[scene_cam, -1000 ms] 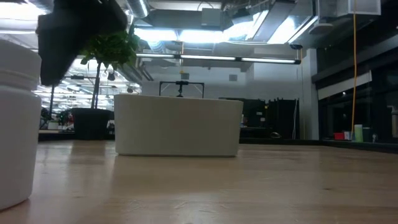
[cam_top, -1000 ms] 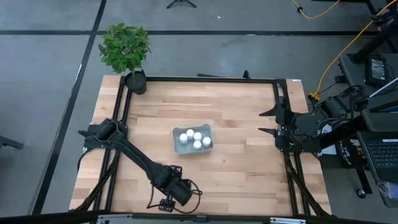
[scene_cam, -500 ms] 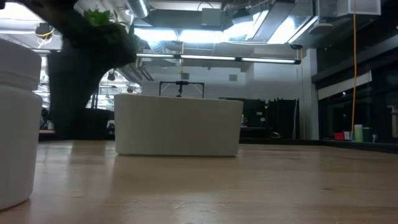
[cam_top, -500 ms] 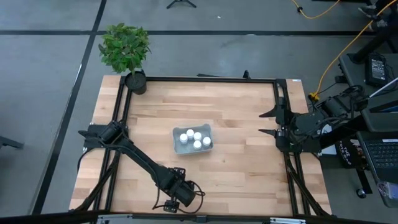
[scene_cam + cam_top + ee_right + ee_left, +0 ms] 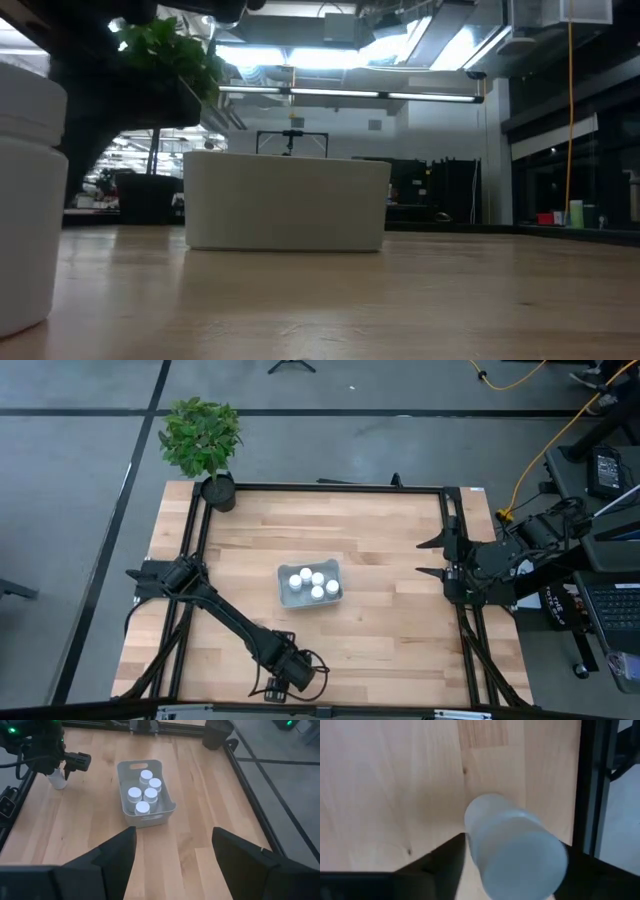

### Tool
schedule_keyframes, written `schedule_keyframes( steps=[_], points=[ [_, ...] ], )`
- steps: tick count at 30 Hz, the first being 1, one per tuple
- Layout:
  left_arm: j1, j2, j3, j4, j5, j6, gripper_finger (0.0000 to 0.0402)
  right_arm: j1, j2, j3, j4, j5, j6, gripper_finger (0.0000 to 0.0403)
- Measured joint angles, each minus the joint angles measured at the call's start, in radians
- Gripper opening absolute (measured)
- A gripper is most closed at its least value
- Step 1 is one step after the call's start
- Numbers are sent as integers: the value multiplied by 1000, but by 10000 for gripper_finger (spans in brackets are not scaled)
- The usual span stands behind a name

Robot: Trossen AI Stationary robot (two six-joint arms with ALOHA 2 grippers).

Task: Pick and place pill bottles into a basket
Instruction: Put the white pill bottle into the white bin

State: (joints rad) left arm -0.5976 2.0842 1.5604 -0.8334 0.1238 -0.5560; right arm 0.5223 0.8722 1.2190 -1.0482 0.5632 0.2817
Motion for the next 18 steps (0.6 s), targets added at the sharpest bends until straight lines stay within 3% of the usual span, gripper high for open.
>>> schedule_keyframes(
  steps=[4,18],
  points=[
    [0,0,0,1,18,-11,162,0,0,0,-5,0,-3,261],
    [29,-3,1,-34,25,23,160,0,0,0,-27,3,-3,261]
  ],
)
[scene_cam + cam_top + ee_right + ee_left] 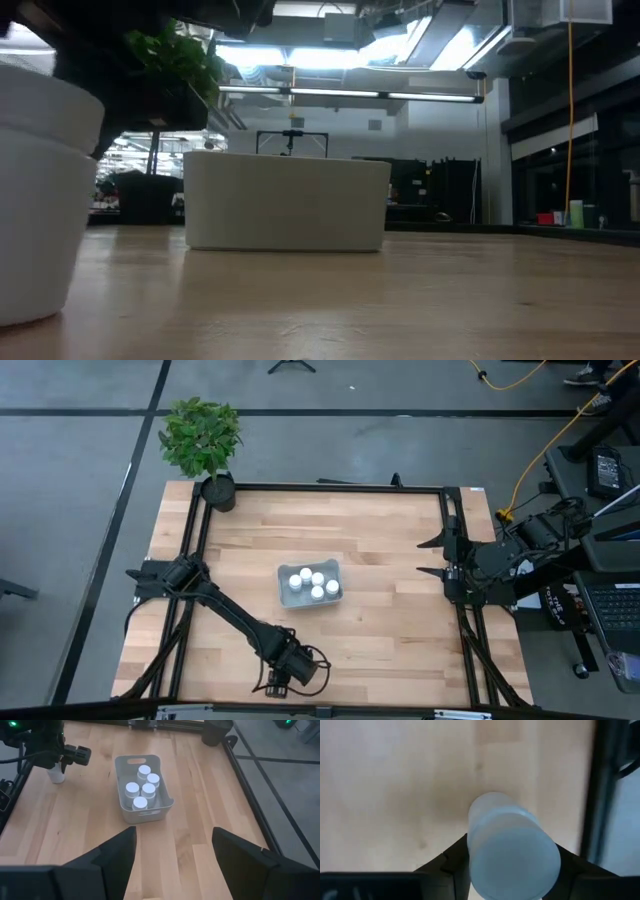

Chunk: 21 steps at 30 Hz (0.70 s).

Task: Pick and place pill bottles into a basket
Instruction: Put the white pill bottle into the white bin

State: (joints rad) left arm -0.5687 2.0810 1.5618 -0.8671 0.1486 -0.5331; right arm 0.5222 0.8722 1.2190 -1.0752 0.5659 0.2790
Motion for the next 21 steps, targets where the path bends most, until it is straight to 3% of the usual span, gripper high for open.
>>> schedule_keyframes(
  steps=[21],
  points=[
    [239,-3,223,-443,-258,467,160,0,0,0,-3,17,-1,261]
  ],
)
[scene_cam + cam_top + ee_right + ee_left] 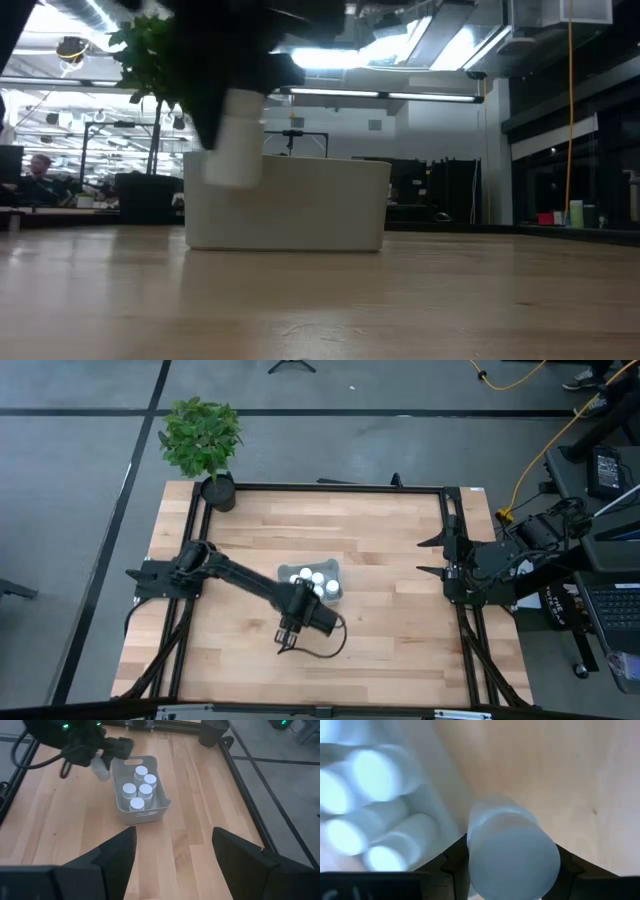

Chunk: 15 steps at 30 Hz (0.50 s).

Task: Pick and place pill bottles into a basket
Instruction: Put the white pill bottle into the white bin

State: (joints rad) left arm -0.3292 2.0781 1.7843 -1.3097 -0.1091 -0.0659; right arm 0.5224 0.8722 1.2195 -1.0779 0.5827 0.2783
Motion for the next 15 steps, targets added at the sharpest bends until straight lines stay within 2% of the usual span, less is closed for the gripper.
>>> schedule_keyframes(
  steps=[15],
  points=[
    [151,-1,211,-61,-80,79,160,0,-9,0,-68,0,4,261]
  ],
)
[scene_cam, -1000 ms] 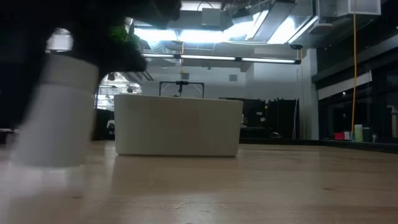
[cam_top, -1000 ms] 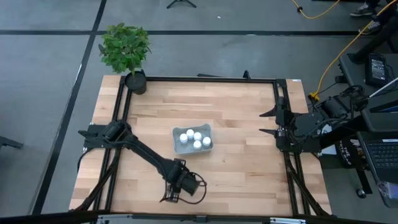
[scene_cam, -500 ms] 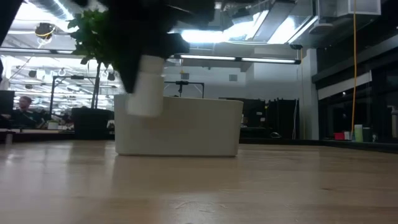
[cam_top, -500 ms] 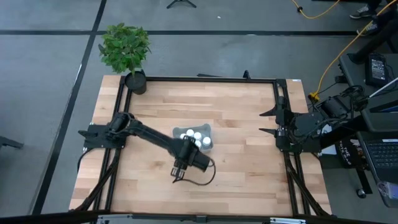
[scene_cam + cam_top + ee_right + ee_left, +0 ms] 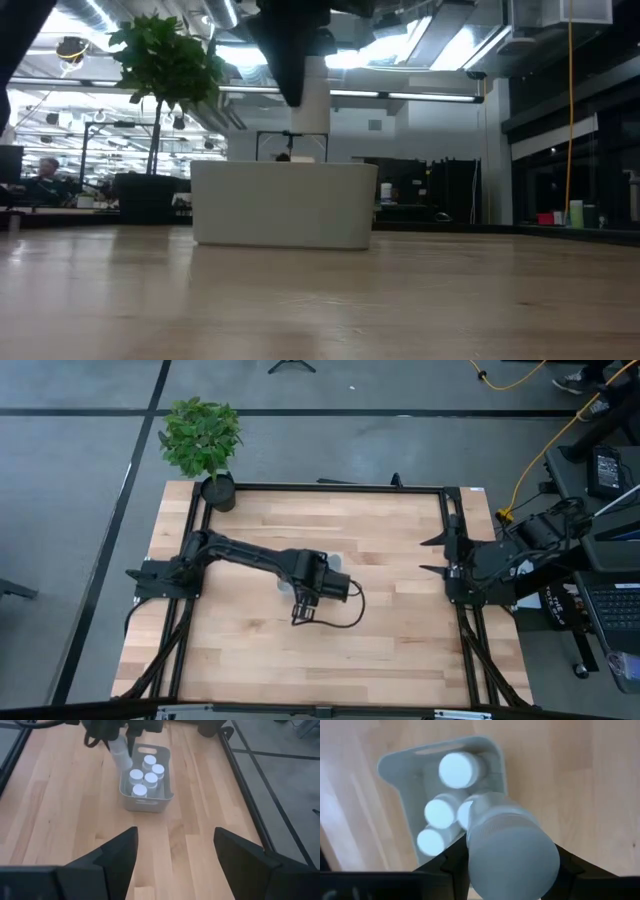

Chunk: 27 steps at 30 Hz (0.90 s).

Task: Pick and place pill bottles into a basket
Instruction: Put the white pill bottle into the white bin

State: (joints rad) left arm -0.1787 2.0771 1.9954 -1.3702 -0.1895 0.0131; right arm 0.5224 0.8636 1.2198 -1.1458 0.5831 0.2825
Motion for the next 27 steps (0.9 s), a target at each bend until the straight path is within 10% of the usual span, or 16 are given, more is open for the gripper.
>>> schedule_keyframes(
  steps=[18,27],
  points=[
    [49,-18,-19,-141,11,19,160,0,-69,0,-1,28,14,261],
    [28,-310,-361,-56,36,-98,160,0,-75,0,-3,68,30,261]
  ],
)
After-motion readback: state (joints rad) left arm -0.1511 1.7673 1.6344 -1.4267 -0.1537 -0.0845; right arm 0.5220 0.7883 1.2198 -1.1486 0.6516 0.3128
